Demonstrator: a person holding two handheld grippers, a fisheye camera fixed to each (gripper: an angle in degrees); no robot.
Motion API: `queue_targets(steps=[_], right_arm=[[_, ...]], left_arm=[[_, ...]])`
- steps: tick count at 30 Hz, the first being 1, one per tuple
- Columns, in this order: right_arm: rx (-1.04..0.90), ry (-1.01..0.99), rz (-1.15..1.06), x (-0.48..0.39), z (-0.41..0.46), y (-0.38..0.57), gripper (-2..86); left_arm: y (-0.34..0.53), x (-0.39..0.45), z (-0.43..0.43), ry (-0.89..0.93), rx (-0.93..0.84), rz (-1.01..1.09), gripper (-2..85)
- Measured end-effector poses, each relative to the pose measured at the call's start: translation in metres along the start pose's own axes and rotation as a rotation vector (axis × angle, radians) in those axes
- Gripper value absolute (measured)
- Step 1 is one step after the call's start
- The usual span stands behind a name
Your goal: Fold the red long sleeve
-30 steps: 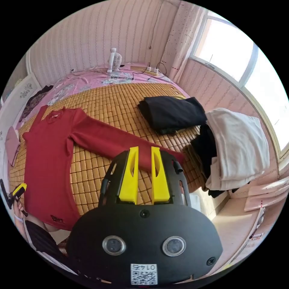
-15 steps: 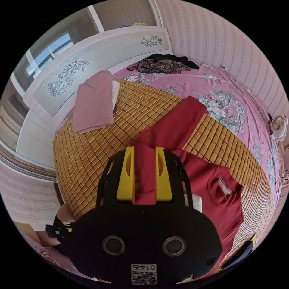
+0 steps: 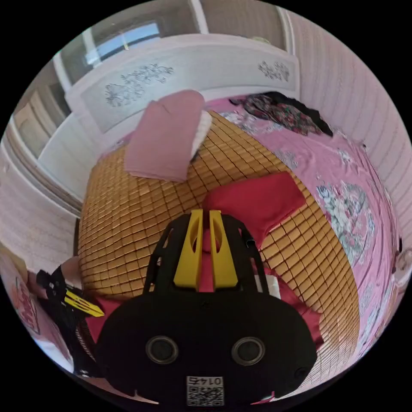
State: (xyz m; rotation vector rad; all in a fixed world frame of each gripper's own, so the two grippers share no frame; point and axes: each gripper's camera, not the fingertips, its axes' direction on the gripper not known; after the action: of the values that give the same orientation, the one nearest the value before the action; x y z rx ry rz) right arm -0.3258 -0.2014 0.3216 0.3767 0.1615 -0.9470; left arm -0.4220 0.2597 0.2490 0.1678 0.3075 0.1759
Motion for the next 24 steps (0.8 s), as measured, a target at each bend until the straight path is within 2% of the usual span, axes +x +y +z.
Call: queue_targets(steps=[1, 3, 5, 7, 10, 15, 19, 24], right_arm=[[0.109, -0.116, -0.126, -0.01, -0.035, 0.012, 2.0], [0.207, -0.268, -0.172, -0.008, -0.076, 0.026, 2.9], [0.321, -0.318, -0.115, 0.007, -0.107, 0.041, 5.2], [0.353, -0.332, 0.001, 0.027, -0.112, 0.049, 7.5], [0.24, -0.364, 0.158, 0.048, -0.098, 0.058, 9.5], [0.194, -0.191, 0.193, 0.017, -0.091, 0.1, 9.5], [0.098, -0.197, 0.212, -0.025, -0.076, 0.158, 9.2], [0.011, -0.232, 0.317, -0.077, -0.057, 0.226, 8.7]], left_arm=[[0.001, -0.001, -0.008, 0.011, 0.02, -0.004, -0.9], [0.005, -0.004, -0.046, 0.07, 0.114, -0.015, -1.0], [0.009, -0.008, -0.073, 0.065, 0.175, -0.019, -0.9], [0.013, -0.018, -0.097, 0.03, 0.213, -0.046, -0.7], [0.022, -0.051, -0.13, -0.074, 0.261, -0.137, 0.4], [0.043, -0.131, -0.179, -0.318, 0.369, -0.369, 4.8], [0.025, -0.176, -0.186, -0.285, 0.418, -0.422, 6.3], [-0.046, -0.231, -0.156, -0.217, 0.314, -0.522, 10.5]])
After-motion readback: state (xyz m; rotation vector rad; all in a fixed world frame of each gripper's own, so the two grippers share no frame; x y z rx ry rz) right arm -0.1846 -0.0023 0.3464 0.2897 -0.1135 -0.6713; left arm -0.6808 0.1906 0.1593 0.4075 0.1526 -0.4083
